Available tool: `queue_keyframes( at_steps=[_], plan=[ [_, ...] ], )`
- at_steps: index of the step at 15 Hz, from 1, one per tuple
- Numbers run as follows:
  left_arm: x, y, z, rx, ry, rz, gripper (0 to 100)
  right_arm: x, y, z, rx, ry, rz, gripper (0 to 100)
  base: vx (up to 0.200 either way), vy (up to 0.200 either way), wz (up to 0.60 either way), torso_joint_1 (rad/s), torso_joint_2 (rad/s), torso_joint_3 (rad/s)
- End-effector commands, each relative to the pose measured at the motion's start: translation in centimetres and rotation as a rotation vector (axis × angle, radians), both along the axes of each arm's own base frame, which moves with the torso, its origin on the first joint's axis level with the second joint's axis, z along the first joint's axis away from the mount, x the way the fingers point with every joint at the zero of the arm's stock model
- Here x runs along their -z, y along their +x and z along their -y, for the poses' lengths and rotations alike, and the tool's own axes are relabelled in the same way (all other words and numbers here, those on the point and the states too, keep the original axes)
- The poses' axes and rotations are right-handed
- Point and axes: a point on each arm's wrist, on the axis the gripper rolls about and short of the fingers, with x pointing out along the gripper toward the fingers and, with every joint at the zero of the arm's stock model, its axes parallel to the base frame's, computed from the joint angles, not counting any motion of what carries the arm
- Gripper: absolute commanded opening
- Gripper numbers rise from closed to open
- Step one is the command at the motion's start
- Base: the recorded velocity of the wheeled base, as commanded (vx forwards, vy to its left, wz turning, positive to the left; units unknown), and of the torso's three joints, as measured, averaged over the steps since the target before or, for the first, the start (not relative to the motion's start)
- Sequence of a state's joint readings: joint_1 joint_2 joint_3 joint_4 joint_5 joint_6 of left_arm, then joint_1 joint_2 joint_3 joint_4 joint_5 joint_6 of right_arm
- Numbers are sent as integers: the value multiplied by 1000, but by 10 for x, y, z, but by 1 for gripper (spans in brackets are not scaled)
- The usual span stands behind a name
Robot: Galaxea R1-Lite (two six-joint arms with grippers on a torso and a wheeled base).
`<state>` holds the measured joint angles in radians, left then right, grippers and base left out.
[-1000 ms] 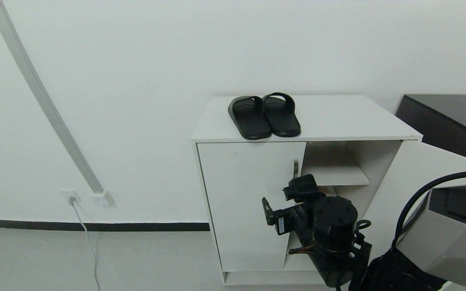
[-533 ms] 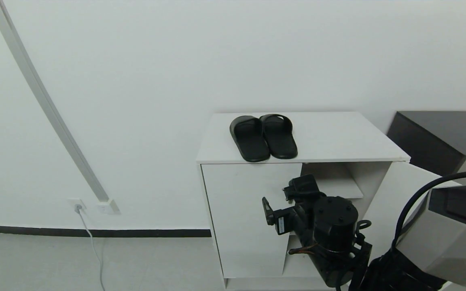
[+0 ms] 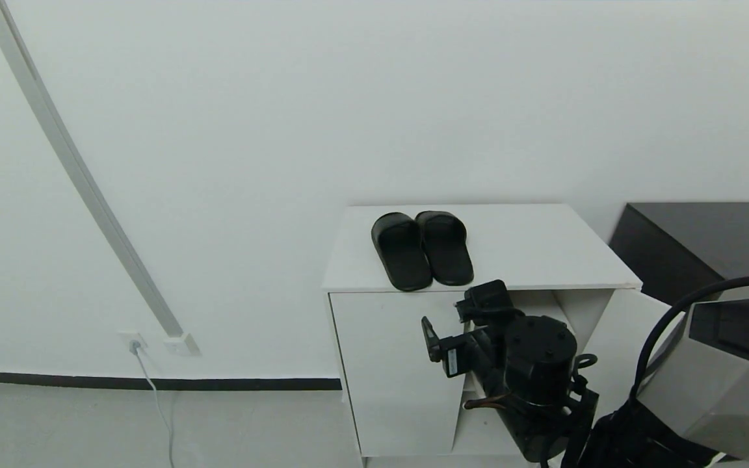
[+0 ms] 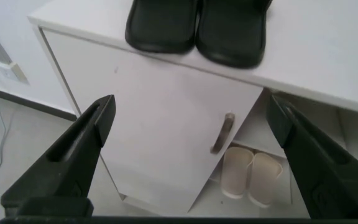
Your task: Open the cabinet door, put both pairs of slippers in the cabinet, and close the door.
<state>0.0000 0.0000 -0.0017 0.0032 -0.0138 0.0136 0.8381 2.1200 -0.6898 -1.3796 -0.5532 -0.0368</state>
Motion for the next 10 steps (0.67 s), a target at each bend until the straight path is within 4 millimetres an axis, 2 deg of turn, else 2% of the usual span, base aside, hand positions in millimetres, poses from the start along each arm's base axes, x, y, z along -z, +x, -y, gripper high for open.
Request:
queue_keyframes(
  at_steps=[1,8,10],
  plan=[
    [0,0,0,2,0,-2,0,-2,0,0,-4,3,13,100,0,0,0,173,-378,-212],
    [0,0,0,0,0,-2,0,-4,3,4,-11,-4,42,100,0,0,0,169,-363,-200],
    [0,0,0,0,0,-2,0,-7,1,1,-68,23,71,100,0,0,0,23,-45,-28]
  ],
)
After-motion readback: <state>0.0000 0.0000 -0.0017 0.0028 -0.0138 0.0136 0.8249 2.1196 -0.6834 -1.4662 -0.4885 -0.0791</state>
